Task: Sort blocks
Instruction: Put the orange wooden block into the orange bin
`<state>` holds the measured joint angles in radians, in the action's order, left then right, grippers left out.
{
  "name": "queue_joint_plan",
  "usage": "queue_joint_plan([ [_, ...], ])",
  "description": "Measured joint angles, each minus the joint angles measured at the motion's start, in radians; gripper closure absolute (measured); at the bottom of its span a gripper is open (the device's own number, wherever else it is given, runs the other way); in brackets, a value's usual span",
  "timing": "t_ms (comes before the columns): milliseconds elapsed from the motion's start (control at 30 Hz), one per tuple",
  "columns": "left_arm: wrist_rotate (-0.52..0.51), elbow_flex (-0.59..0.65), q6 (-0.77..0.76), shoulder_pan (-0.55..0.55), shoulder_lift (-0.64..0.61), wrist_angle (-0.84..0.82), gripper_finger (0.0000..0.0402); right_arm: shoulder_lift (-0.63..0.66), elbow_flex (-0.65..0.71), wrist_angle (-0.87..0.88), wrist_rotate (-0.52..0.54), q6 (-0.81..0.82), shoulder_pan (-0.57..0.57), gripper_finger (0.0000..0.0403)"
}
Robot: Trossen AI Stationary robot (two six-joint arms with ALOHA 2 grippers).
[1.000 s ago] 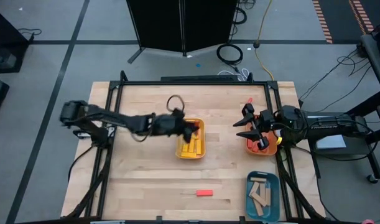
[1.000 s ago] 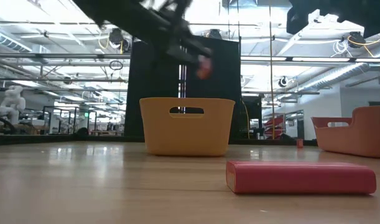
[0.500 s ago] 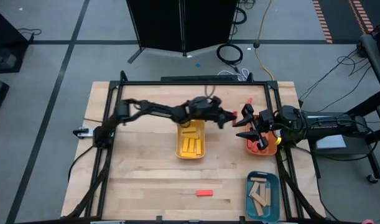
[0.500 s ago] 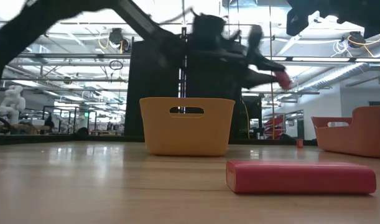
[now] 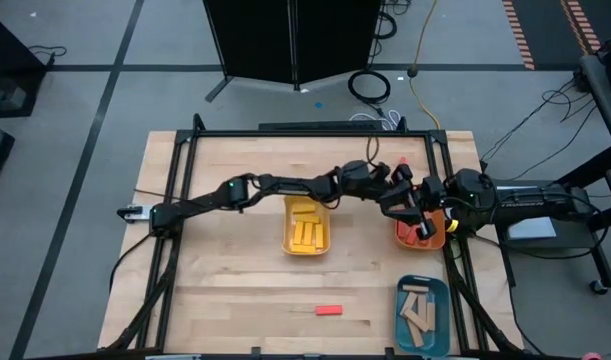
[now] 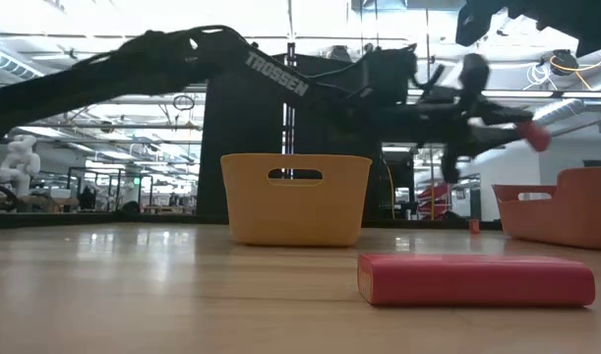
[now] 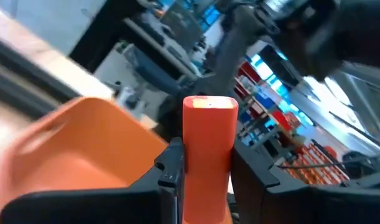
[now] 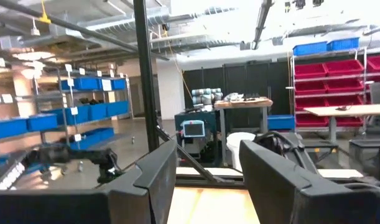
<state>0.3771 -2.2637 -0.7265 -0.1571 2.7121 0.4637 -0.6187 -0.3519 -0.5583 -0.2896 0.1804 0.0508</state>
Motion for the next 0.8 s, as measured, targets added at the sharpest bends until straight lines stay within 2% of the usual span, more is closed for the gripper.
queue_joint_plan([
  [100, -0.001, -0.096, 0.041, 0.019, 0.052, -0.041, 0.0324, 0.001, 0.0, 0.007, 0.0, 0.048, 0.0, 0.0234],
  [167, -0.041, -0.082, 0.068, 0.028, 0.055, -0.017, 0.0324, 0.001, 0.0, 0.02, -0.001, 0.072, 0.0, 0.0234],
  [300, -0.095, -0.091, 0.087, 0.027, 0.07, -0.08, 0.0324, 0.001, 0.0, 0.026, -0.004, 0.076, 0.0, 0.0234],
  [667, -0.098, -0.09, 0.22, 0.033, 0.07, -0.092, 0.0323, 0.002, 0.0, 0.03, 0.0, 0.014, 0.0, 0.0234],
  [800, -0.09, -0.091, 0.269, 0.038, 0.07, -0.111, 0.0304, 0.003, 0.0, 0.031, 0.0, 0.014, 0.0, 0.0234],
])
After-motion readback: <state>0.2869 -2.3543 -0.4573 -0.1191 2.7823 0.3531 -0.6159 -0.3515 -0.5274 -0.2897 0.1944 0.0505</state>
